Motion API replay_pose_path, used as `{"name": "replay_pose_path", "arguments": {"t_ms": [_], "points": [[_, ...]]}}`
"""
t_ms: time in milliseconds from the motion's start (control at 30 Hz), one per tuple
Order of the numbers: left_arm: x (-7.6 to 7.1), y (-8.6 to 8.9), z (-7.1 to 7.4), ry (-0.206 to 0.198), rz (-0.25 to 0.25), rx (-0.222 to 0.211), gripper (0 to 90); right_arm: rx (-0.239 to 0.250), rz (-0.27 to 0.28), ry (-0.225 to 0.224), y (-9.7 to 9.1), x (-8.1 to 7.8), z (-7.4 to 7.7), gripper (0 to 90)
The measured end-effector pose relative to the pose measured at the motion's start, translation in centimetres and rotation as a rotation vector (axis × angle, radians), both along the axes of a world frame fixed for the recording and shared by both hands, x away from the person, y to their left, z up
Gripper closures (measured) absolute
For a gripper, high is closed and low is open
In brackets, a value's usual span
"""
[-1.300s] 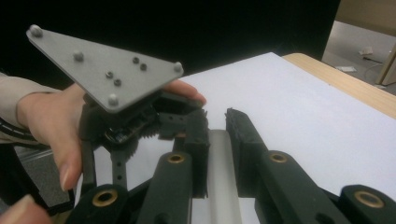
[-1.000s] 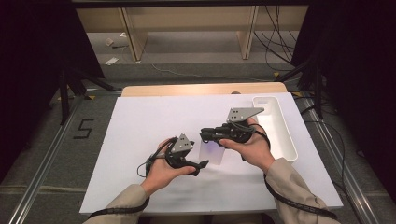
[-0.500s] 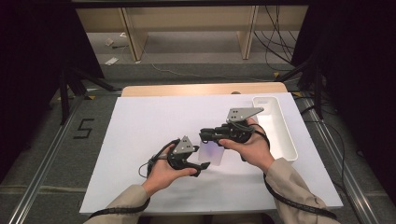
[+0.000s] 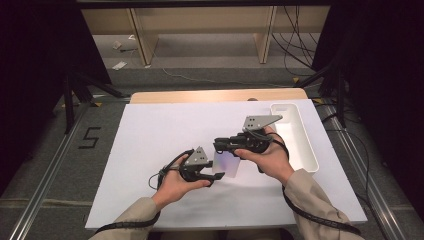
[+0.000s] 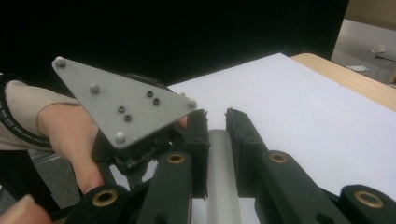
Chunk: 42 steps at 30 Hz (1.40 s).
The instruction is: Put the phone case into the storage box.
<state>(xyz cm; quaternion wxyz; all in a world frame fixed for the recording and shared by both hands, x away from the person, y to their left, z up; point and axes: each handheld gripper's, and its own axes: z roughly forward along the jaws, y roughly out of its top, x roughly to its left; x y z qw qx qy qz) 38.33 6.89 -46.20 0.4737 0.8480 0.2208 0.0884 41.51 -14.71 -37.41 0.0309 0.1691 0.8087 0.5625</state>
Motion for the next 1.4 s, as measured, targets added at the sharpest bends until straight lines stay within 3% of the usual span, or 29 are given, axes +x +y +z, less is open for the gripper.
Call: {"name": "replay_pose_path", "arguments": {"t_ms": [600, 933, 1167, 1200, 1267, 1300, 1333, 1367, 1400], "points": [[0.3, 0.4, 0.5, 0.022, -0.036, 0.034, 71.8, 0.009, 0.039, -0.007, -0.1, 0.1, 0.0, 76.8], [0.3, 0.4, 0.9, 0.049, -0.063, 0.029, 75.4, 0.014, 0.047, -0.038, -0.4, 0.3, 0.0, 73.3], [0.0, 0.2, 1.1, 0.075, -0.096, 0.014, 80.7, 0.013, 0.053, -0.064, -0.4, 0.3, 0.2, 54.7], [0.0, 0.2, 1.2, 0.075, -0.093, 0.014, 80.8, 0.012, 0.04, -0.076, -0.4, 0.3, 0.3, 49.3], [0.0, 0.3, 1.3, 0.082, -0.082, 0.014, 80.9, 0.01, 0.033, -0.084, -0.4, 0.3, 0.3, 47.4], [0.0, 0.3, 1.3, 0.082, -0.075, 0.009, 80.9, 0.02, 0.007, -0.095, -0.5, 0.3, 0.3, 39.0], [0.1, 0.4, 1.3, 0.083, -0.062, 0.007, 80.9, 0.02, 0.007, -0.095, -0.5, 0.3, 0.3, 39.0], [0.1, 0.5, 1.4, 0.085, -0.049, 0.008, 80.9, 0.032, -0.024, -0.106, -0.6, 0.4, 0.3, 32.2], [0.2, 0.6, 1.4, 0.084, -0.032, 0.002, 80.9, 0.032, -0.024, -0.106, -0.6, 0.4, 0.3, 32.2]]}}
